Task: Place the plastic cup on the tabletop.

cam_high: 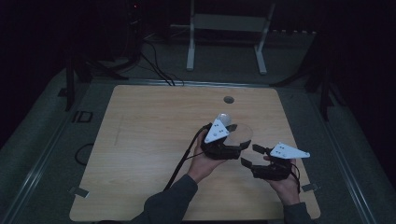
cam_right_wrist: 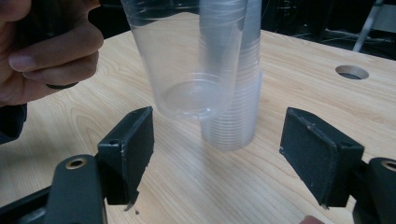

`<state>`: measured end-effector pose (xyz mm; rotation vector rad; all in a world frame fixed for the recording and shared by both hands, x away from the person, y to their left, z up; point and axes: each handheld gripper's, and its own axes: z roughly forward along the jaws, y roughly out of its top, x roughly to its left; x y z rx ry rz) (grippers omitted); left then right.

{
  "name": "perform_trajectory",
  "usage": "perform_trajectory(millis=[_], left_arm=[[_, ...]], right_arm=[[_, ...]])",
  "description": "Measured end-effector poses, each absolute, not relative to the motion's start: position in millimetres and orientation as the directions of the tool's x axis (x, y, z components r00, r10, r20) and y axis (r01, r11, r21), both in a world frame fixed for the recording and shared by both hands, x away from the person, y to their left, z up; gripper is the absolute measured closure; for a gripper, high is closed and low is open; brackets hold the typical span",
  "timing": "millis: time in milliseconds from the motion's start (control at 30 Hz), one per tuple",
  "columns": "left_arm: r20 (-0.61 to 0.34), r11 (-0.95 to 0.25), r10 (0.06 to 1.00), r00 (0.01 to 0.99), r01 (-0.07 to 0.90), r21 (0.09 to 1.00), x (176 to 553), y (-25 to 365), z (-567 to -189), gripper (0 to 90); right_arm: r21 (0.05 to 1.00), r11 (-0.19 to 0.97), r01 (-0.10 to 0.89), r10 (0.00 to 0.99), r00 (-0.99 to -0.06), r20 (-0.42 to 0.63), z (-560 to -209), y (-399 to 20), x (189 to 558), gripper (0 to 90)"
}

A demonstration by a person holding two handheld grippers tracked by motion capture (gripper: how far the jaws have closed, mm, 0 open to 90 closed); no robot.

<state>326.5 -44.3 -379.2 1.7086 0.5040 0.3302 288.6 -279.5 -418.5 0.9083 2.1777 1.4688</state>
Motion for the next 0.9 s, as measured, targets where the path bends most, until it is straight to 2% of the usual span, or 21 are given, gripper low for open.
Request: perform_trajectory(millis=[900], left_arm=[[-0.042, -0.147, 0.506, 0.861, 0.135, 0.98, 326, -48, -389, 29.3]], right_arm=[[0.925, 0.209, 0.316, 0.703, -0.707, 0.082, -417, -299, 284, 25.9]])
